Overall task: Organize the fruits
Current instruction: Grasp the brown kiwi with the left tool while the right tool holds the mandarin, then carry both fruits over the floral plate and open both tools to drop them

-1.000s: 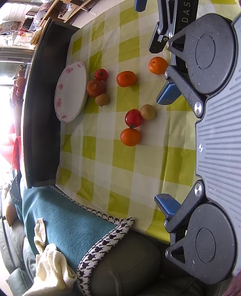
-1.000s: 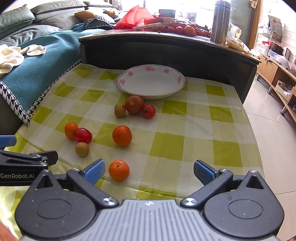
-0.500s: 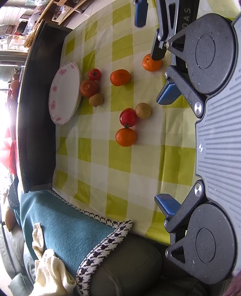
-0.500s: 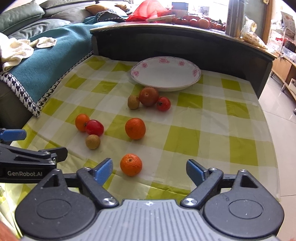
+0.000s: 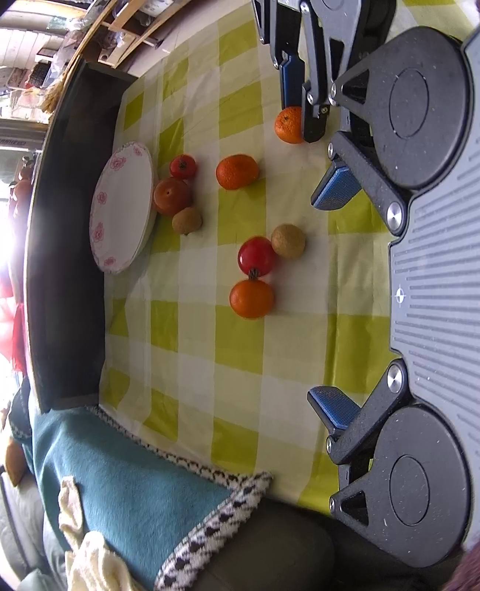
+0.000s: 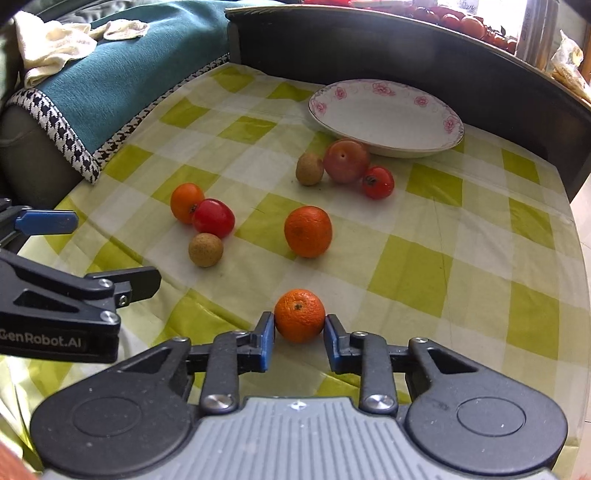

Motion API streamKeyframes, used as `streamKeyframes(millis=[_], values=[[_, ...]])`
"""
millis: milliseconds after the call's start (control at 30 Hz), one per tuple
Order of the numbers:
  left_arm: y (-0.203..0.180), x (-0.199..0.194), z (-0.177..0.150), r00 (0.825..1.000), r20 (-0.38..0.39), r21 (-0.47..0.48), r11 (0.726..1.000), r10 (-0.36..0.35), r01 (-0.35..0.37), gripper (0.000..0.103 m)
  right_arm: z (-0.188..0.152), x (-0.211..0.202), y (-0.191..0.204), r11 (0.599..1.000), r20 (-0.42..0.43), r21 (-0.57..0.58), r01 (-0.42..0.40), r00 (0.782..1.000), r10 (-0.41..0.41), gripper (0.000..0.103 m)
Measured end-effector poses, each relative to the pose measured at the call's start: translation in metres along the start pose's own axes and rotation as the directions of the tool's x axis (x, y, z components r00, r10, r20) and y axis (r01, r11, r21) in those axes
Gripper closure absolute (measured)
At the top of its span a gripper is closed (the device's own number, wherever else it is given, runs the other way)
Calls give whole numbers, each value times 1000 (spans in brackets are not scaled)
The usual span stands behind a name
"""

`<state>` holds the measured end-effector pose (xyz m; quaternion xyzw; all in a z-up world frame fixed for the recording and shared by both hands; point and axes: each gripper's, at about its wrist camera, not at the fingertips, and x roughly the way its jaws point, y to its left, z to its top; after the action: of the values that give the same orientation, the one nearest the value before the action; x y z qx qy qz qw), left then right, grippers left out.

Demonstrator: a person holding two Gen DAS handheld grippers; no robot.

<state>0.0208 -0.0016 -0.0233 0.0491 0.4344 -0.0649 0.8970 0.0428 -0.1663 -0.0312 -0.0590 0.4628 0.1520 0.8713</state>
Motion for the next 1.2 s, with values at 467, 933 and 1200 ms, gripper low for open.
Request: streamKeyframes(millis=[467,933,1200], values=[[-22,42,16,997,-58,-21,998,-54,53,53,9,-16,-37,995,22,98,-36,999,34,72],[-35,34,13,995,-60,61,994,-84,88,71,8,-15,-37,995,19,98,-27,1000,25,72],[-41,20,35,990,-22,55,988,-142,143,71,18,-23,-39,993,58,105,-55,997,49,72]])
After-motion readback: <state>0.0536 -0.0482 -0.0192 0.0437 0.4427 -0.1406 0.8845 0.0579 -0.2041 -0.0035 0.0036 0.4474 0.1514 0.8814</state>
